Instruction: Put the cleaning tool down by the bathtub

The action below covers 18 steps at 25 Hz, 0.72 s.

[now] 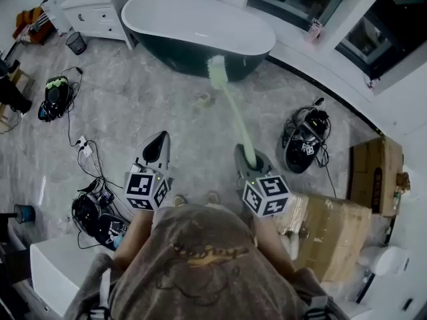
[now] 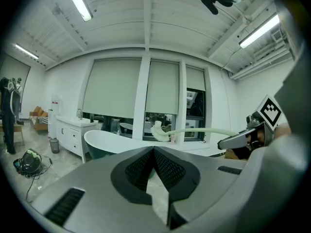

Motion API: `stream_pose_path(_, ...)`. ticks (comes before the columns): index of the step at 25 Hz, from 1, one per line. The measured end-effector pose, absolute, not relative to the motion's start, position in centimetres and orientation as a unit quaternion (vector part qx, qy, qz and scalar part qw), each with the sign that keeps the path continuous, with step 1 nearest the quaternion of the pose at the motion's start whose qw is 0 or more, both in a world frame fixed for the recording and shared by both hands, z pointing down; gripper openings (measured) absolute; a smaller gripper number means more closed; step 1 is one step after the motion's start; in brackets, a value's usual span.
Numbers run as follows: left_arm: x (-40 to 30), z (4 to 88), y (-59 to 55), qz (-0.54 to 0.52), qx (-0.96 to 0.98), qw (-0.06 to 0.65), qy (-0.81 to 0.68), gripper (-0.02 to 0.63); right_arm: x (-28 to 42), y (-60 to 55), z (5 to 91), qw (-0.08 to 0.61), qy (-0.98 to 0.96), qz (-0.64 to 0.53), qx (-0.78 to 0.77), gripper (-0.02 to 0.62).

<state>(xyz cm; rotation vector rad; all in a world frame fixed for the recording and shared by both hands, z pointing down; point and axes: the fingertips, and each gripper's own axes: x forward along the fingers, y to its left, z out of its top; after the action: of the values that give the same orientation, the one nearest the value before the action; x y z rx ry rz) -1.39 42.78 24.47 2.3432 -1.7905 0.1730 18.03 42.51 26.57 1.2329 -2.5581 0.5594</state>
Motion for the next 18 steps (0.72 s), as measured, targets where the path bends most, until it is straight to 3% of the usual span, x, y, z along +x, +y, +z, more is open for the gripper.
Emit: stream_pose_path(18, 2.3, 25.7, 39.1, 0.043, 0.769, 0.104, -0.629, -0.008, 23.5, 38.8, 28.6, 0.144, -0.892, 0.186, 0.387, 0.009)
